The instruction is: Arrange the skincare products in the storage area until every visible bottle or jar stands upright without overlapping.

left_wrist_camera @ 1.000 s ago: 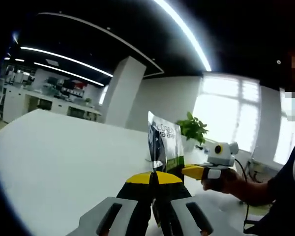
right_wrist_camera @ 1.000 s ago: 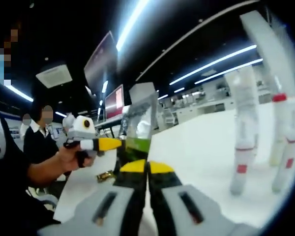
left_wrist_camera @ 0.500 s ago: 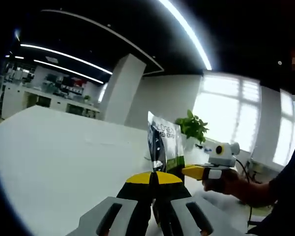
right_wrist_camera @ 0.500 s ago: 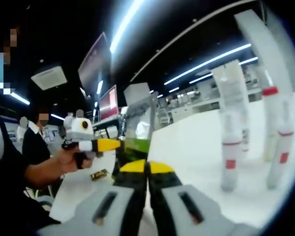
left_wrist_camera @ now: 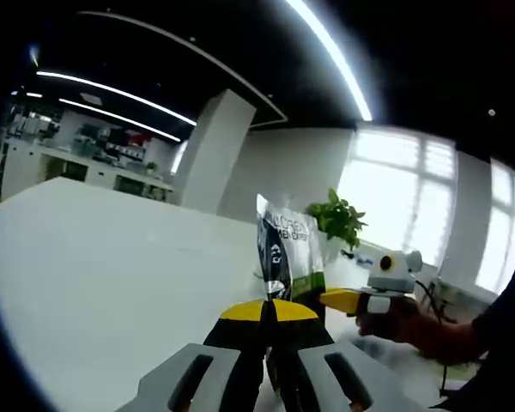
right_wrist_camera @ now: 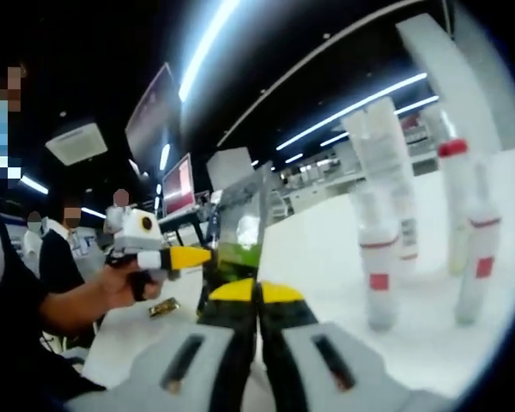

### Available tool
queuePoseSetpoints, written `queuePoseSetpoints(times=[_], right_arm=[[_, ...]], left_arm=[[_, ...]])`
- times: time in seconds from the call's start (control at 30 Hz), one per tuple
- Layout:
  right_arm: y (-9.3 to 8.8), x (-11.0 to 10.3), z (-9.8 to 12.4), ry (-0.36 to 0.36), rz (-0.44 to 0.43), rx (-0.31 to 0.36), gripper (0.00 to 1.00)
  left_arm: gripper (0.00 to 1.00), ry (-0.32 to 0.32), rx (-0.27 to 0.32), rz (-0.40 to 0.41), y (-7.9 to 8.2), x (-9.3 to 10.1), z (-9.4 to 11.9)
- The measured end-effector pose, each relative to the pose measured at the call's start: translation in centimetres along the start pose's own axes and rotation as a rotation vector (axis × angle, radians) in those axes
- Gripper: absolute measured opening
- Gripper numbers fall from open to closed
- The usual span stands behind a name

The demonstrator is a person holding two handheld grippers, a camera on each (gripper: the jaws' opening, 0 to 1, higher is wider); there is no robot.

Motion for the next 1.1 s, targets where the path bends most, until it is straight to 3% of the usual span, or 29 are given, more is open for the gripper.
queuePoseSetpoints(times=[0.57,1.1], right_arm=[[-0.1,1.2,-0.2,-0.035,-0.037,0.01,0.0],[0.2,2.6,-0.2,-0.095,0.001,0.001,0.0]], left_arm=[[0.0,-0.01,-0.001,0.031,-0.6,-0.7,-1.2],[0.0,-0.018,-0.034,0.055,-1.3,-1.1,-2.8]])
Point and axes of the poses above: the point that each gripper's makers call its tool centre point, and the gripper's own axes: z roughly backward along the fingers, x roughly to its right, y roughly out of its top, the point moved 10 cm from there along z, roughly backward along the fingers, and after that the axes turned 14 degrees about -z, right-handed, at the moved point
